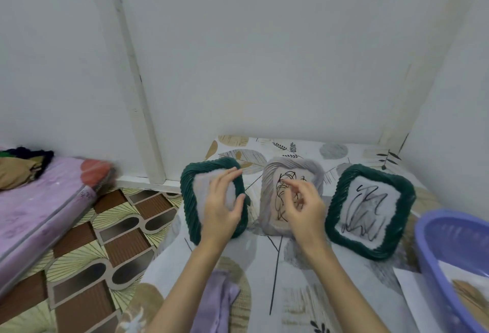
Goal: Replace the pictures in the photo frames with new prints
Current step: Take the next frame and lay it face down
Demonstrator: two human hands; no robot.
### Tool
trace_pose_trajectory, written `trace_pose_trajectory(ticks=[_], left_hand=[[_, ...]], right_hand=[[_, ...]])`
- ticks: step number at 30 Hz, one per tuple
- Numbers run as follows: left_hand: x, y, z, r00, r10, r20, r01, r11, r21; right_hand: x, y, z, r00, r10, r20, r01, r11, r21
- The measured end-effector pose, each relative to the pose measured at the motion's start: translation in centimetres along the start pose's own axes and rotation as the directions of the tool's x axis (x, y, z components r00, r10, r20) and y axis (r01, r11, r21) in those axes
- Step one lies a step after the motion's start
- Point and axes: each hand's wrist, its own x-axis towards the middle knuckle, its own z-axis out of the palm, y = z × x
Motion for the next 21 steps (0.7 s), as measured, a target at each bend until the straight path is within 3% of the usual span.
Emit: trace_pose_trajectory(ticks=[3,5,9,12,21], left_hand=[[0.5,1.0,3.5,0.973,-0.155,0.170,0.173,0.980,-0.096],[0.8,1.5,5.1,0.919,-0.299,0.256,0.347,0.924,-0.164],[1.5,1.1,6.6,0.810,-0.449,0.377,0.550,0.806,-0.220],[1.5,1.0,6.6,0.782,-0.480,0.397,0.591,0.773,-0.232],[-1.7,3.6,3.4,0.761,-0.486,0.430,0.629,0.714,-0.306]], right_hand=[[1.0,2.1,-2.0,0.986,0.041,-0.164,-0.054,0.996,-0.076],[1.7,3.2,-2.8,0.982,0.056,-0.180,-0.082,0.986,-0.142],[2.3,4.4,-3.5,0.982,0.187,0.030,-0.180,0.972,-0.152],[2.4,4.2,-3.8,0.957,0.244,0.156,-0.231,0.968,-0.094],[-0.3,2.6,-7.3,0.961,0.233,0.147,-0.211,0.966,-0.149]])
